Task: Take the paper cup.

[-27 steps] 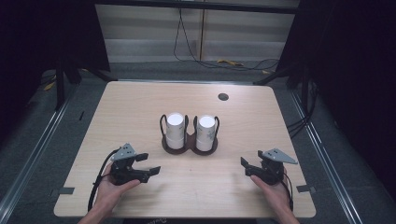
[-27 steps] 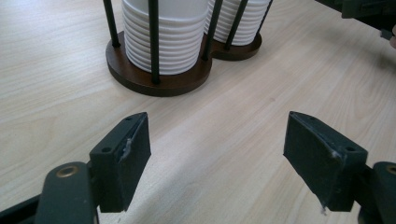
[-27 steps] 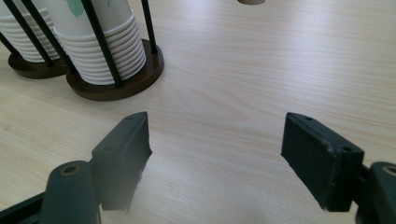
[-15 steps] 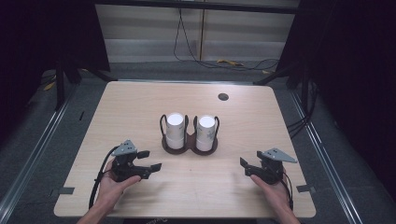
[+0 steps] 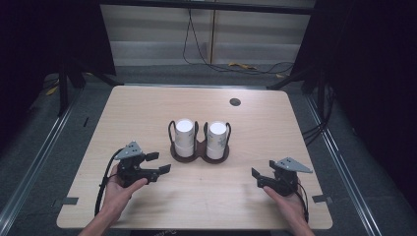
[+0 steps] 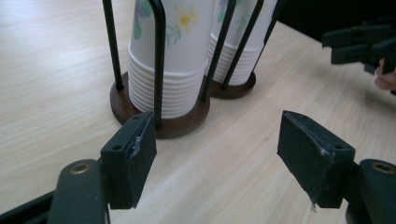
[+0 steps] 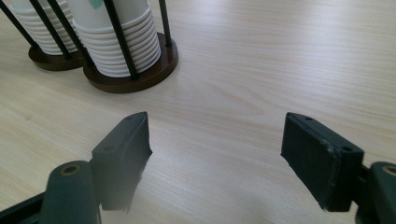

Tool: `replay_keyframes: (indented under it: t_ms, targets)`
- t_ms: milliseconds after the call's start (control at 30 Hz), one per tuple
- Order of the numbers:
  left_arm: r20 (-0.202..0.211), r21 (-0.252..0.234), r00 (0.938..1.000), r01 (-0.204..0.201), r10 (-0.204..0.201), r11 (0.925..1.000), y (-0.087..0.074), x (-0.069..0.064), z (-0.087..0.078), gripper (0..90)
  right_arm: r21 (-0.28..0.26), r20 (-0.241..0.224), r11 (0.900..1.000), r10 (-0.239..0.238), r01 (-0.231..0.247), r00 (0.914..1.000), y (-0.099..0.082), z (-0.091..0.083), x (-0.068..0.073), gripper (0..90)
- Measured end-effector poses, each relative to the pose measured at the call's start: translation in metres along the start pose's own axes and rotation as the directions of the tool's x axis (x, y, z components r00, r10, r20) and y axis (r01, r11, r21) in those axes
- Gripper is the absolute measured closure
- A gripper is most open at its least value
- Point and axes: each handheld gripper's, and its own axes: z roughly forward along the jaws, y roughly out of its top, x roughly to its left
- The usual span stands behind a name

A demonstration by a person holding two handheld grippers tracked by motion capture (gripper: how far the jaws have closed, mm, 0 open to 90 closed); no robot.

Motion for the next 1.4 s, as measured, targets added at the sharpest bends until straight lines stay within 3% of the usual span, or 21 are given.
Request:
replay_keyframes:
  t_ms: [367, 467, 567, 667, 733, 833, 900, 1033, 1100, 1233, 1400]
  targets:
    - [0.004, 0.028, 0.9999, -0.016, 0.016, 0.9995, 0.012, -0.003, -0.006, 26.7, 0.004, -0.023, 0.9999, -0.016, 0.016, 0.9996, 0.003, 0.001, 0.007, 23.9]
    - [0.006, 0.038, 0.9996, -0.026, 0.026, 0.9989, 0.012, -0.001, -0.005, 22.5, 0.006, -0.026, 0.9998, -0.017, 0.017, 0.9995, 0.004, 0.002, 0.008, 24.0]
    - [0.007, 0.043, 0.9982, -0.059, 0.059, 0.9973, 0.021, 0.000, -0.005, 21.8, 0.009, -0.032, 0.9998, -0.018, 0.018, 0.9993, 0.004, 0.002, 0.007, 24.0]
    - [0.019, 0.029, 0.9982, -0.058, 0.058, 0.9979, 0.027, 0.000, -0.004, 19.8, 0.009, -0.031, 0.9999, -0.012, 0.013, 0.9994, 0.004, 0.002, 0.007, 24.0]
    - [0.042, 0.044, 0.9968, -0.070, 0.068, 0.9966, 0.036, -0.002, 0.001, 17.0, 0.010, -0.033, 0.9998, -0.018, 0.018, 0.9993, 0.004, 0.001, 0.007, 24.2]
    - [0.065, 0.048, 0.9947, -0.083, 0.079, 0.9954, 0.042, -0.005, 0.003, 23.5, 0.012, -0.040, 0.9997, -0.018, 0.019, 0.9990, 0.004, 0.001, 0.008, 25.3]
    - [0.055, 0.056, 0.9946, -0.091, 0.088, 0.9942, 0.045, -0.007, 0.004, 27.2, 0.011, -0.050, 0.9998, -0.018, 0.018, 0.9986, 0.004, 0.001, 0.008, 25.9]
    - [0.021, 0.061, 0.9952, -0.096, 0.095, 0.9935, 0.053, -0.009, 0.003, 28.5, 0.006, -0.064, 0.9999, -0.014, 0.014, 0.9978, 0.004, 0.002, 0.009, 26.5]
    - [0.034, 0.039, 0.9949, -0.096, 0.094, 0.9946, 0.059, -0.009, 0.002, 28.6, 0.009, -0.074, 0.9999, -0.012, 0.012, 0.9972, 0.004, 0.002, 0.009, 26.5]
    - [0.038, 0.036, 0.9944, -0.100, 0.099, 0.9943, 0.069, -0.009, 0.004, 28.7, 0.011, -0.082, 0.9994, -0.033, 0.034, 0.9961, 0.004, 0.003, 0.012, 27.0]
    - [0.040, 0.035, 0.9952, -0.091, 0.089, 0.9953, 0.079, -0.004, 0.010, 27.4, 0.011, -0.088, 0.9996, -0.025, 0.026, 0.9958, 0.004, 0.003, 0.011, 27.2]
